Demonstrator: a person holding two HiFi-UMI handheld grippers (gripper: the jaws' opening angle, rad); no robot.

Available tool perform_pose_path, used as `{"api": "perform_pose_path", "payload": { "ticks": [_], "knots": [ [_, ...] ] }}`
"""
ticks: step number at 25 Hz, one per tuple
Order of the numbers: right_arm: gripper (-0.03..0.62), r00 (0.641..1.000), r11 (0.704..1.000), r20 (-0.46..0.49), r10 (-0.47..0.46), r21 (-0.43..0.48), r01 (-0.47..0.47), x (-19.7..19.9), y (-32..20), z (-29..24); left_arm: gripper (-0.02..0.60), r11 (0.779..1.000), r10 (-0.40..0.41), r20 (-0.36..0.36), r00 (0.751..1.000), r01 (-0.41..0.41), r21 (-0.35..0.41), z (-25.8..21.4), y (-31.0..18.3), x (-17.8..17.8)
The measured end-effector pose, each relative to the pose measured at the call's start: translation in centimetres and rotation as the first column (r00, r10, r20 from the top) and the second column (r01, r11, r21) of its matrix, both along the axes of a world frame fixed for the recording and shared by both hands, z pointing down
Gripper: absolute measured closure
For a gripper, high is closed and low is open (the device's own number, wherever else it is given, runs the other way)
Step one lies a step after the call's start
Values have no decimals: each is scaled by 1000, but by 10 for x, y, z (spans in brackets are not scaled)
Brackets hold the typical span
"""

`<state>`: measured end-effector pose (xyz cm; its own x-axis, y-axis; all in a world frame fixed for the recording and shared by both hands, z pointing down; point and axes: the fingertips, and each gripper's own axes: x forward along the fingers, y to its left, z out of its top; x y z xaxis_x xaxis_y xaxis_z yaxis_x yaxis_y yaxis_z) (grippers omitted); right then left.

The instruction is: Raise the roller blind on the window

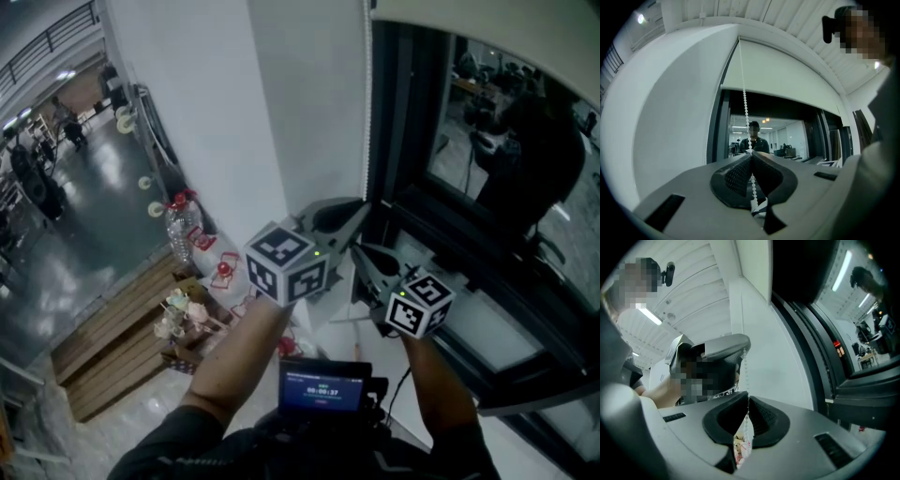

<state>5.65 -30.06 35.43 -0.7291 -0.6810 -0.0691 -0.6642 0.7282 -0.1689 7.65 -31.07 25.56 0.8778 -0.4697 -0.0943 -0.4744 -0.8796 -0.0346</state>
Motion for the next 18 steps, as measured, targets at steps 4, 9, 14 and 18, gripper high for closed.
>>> {"api": "perform_pose_path", "payload": {
  "ticks": [4,9,14,18],
  "knots": [
    [585,1000,999,-8,17,-34,-18,0,-2,19,578,999,-2,-13,1000,2,-39,20,-2,-5],
    [583,999,999,-32,7,-35,-8,-5,-1,19,578,999,-16,-22,1000,15,-32,21,-3,-9],
    [551,989,999,-137,51,18,-49,7,6,5,578,1000,-26,-59,998,25,-12,16,-3,-18],
    [549,991,993,-104,82,97,-72,32,9,-43,578,1000,-22,-65,998,21,-7,15,-4,-19]
  ]
}}
